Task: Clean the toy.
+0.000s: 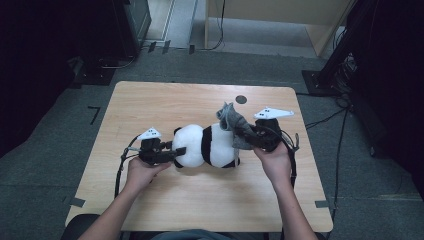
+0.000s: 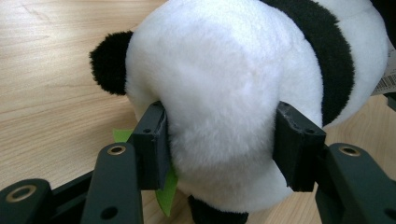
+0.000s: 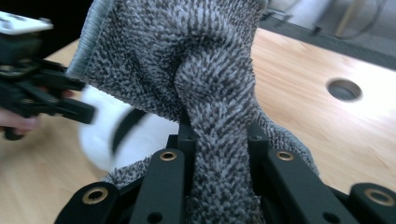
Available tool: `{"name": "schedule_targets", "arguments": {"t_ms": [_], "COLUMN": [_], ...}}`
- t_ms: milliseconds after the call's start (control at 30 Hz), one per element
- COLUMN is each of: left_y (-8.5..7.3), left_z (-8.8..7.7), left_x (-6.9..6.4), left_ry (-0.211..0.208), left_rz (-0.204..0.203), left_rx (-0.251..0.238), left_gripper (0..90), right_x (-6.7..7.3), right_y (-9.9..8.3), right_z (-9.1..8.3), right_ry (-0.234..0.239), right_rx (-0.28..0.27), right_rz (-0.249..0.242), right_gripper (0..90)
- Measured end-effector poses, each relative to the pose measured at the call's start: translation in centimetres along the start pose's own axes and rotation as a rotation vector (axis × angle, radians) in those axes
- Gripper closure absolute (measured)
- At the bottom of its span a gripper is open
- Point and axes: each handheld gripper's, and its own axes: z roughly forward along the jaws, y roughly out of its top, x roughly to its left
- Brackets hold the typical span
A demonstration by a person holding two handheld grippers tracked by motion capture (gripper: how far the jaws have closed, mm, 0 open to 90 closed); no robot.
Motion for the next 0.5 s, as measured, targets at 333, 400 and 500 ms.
{"name": "schedule_targets", "arguments": {"t_ms": [333,400,500], "left_y": [0.1,0.1,0.1], "left_z": [-0.3,-0.3,-0.3], "left_x": [-0.4,-0.4,-0.4], "left_ry": [0.002,0.001,-0.002], "left_rz": [0.023,0.026,0.022], "left_rx": [0.002,0.002,0.002], "left_gripper": [43.1,43.0,42.3], "right_x": [4.2,4.9,5.5], "right_y": [0.3,0.2,0.1], "right_z": [3.4,4.5,5.5], "right_ry": [0.11,0.131,0.138], "right_rx": [0.062,0.083,0.107], "right_rz": [-0.071,-0.081,-0.093], "right_gripper": [76.4,76.3,76.4]}}
